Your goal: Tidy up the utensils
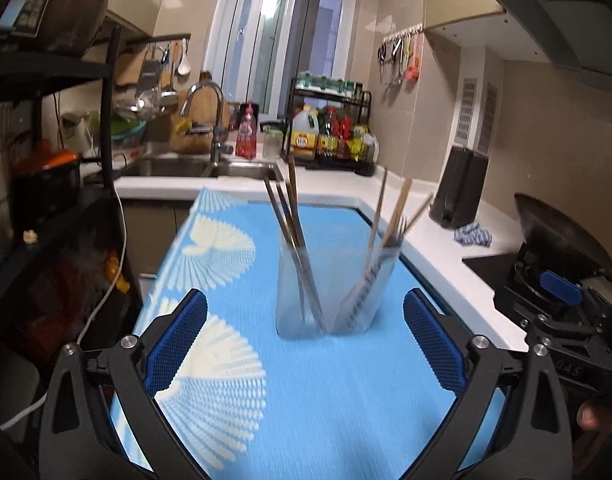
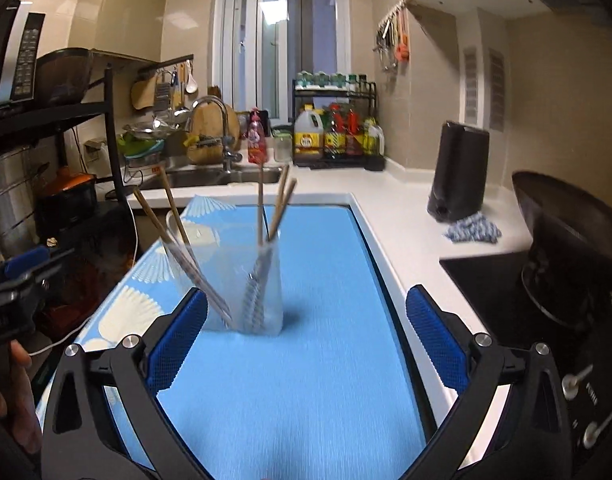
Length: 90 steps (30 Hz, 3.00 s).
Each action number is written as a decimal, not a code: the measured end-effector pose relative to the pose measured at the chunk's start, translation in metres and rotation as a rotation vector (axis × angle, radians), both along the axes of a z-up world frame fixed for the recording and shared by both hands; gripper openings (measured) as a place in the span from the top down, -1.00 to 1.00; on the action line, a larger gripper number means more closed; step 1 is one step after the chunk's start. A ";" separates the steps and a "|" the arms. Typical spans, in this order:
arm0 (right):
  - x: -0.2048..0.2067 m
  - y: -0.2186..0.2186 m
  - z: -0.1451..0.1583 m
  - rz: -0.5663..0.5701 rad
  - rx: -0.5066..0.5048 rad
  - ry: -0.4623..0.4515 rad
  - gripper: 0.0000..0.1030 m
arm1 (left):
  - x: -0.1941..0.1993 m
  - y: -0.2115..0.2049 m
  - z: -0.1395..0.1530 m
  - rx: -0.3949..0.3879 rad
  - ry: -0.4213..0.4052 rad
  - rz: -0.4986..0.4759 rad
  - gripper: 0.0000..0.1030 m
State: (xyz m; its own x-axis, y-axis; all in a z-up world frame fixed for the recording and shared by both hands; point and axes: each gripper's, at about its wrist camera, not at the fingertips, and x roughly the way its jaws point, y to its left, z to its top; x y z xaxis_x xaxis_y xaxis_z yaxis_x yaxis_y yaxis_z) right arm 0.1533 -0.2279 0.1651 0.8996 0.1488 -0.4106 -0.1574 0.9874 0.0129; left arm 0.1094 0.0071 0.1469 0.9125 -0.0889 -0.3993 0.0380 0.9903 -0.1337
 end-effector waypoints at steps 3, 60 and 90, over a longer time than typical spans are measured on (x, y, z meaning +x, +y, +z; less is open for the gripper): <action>-0.004 0.002 -0.022 0.007 -0.026 0.007 -0.90 | -0.005 -0.007 -0.017 0.007 0.031 -0.017 -0.85; -0.003 -0.013 -0.062 -0.006 -0.018 0.003 -0.90 | -0.011 -0.018 -0.054 0.012 0.069 0.071 -0.86; -0.004 -0.013 -0.062 -0.009 -0.016 0.002 -0.90 | -0.014 -0.021 -0.051 0.040 0.049 0.068 -0.85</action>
